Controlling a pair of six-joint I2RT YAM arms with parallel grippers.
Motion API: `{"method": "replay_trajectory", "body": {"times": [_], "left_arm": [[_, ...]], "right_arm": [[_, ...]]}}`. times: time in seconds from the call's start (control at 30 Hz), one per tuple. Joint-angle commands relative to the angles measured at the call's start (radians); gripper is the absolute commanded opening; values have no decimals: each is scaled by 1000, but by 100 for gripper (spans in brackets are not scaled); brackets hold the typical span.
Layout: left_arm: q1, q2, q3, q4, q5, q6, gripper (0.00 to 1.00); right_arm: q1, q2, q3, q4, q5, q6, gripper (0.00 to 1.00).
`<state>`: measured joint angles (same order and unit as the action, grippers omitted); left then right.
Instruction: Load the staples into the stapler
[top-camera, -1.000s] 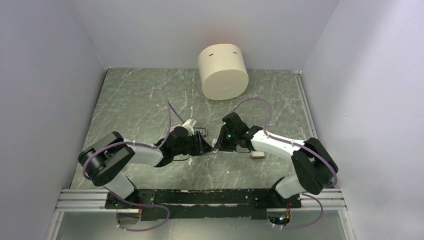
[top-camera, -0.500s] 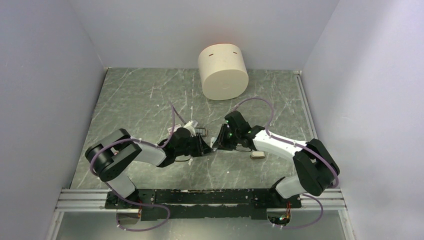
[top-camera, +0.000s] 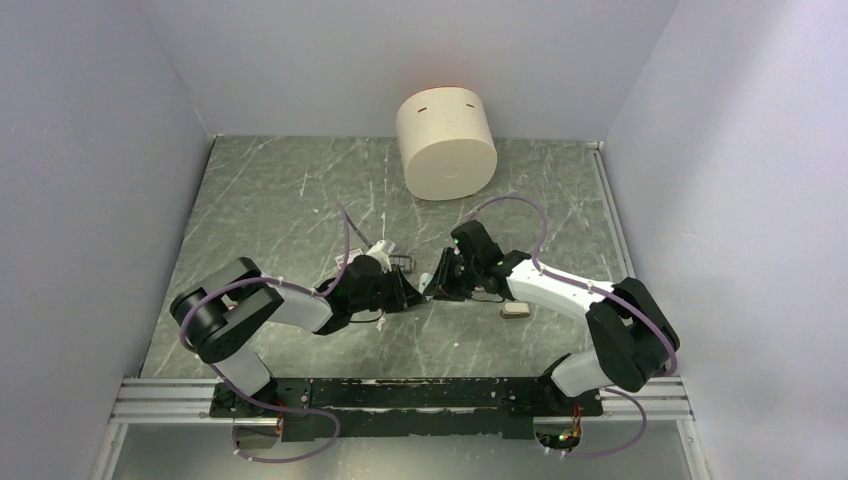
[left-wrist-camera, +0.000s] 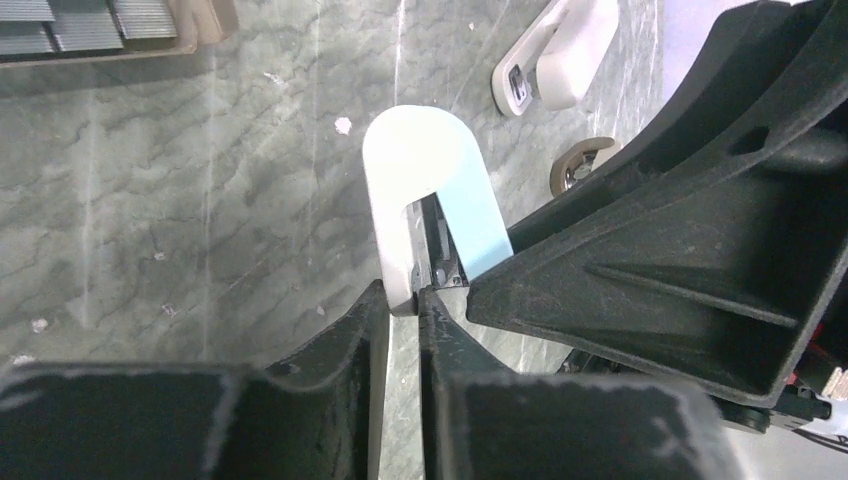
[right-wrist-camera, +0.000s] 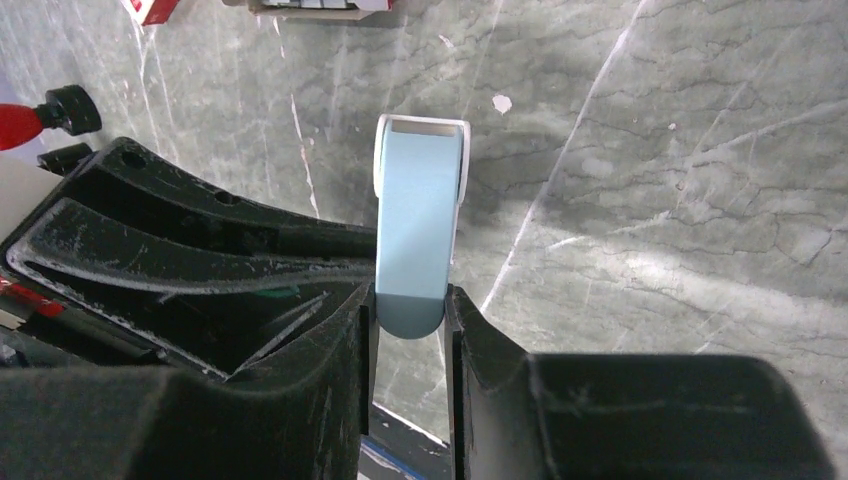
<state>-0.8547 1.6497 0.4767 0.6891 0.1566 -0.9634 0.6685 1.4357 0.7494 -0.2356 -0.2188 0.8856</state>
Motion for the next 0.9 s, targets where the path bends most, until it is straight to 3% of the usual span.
{"method": "replay_trajectory", "body": {"times": [0.0,0.17,0.37,0.87], "left_arm": [[-4,-17,18,2,-51,27,13],[-5,-25,20,-57,-44,28,5],[-4,0,85,-169,-41,36,5],[-4,91,129,-165,53,8,7]], "right_arm": [[-5,-23,5,-1,-29,-6,16],[-33,-30,40,-69,4,-31,16],[-112,-18,105,-187,-12,-86,16],[-198,60,191,-199,49,-179,23]]}}
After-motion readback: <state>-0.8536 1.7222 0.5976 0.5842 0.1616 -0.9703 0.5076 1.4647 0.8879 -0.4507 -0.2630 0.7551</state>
